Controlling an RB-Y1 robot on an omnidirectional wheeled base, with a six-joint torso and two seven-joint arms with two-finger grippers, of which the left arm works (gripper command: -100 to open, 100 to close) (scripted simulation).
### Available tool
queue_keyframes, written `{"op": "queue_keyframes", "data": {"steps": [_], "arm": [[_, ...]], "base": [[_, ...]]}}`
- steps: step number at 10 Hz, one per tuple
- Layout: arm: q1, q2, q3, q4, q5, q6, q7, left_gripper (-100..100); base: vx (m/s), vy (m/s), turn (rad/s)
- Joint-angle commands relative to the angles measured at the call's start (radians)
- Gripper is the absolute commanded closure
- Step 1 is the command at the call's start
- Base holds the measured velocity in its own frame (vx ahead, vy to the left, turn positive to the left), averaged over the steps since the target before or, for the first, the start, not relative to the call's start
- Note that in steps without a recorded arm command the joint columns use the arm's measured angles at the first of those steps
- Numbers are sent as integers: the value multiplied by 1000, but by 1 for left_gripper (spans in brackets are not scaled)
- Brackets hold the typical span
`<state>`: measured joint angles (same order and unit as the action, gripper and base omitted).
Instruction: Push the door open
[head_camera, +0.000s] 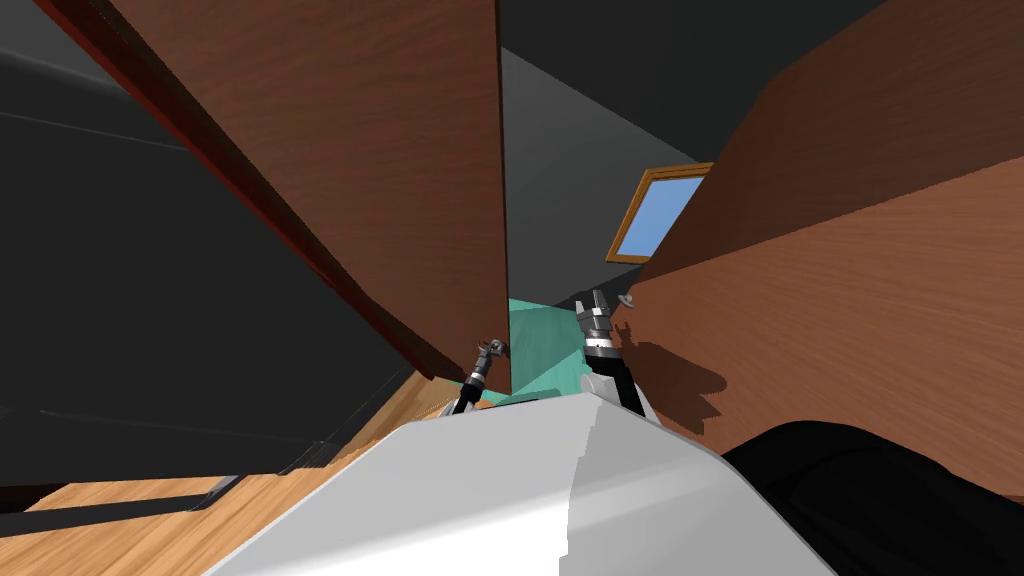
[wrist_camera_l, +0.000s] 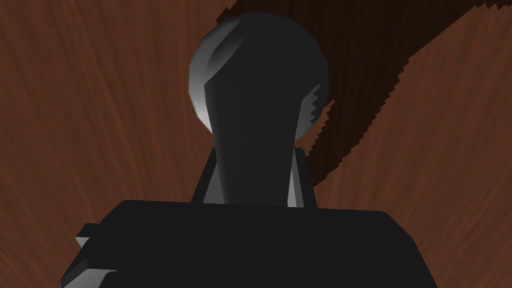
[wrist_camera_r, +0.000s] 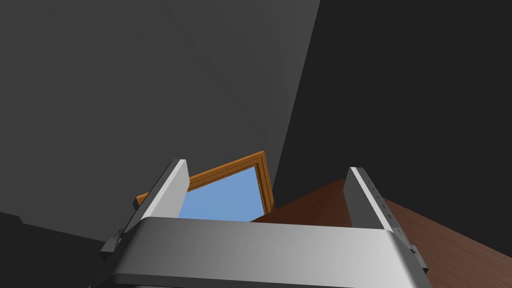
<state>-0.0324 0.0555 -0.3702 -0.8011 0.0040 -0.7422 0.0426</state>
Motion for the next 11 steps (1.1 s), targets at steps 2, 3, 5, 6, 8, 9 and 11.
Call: {"op": "queue_keyframes", "data": {"steps": [2,3,5,6,8,9,11], "arm": [[-19,11,48,21,17,-12,-14,100],[-19,11,48,21,17,-12,-14,100],[-23,15,74,27,25,-13,-22,100],[-25,16,83,29,28,-13,-24,100],[-29,17,111,35,38,-14,-33,100],[-29,17,111,35,38,-14,-33,100],[-33,17,140,41,47,-15,-42,100]], "base": [[191,-128,71],[129,-103,53],[113,-96,37],[112,-96,71],[115,-134,72],[81,-61,11],[112,-97,67]]}}
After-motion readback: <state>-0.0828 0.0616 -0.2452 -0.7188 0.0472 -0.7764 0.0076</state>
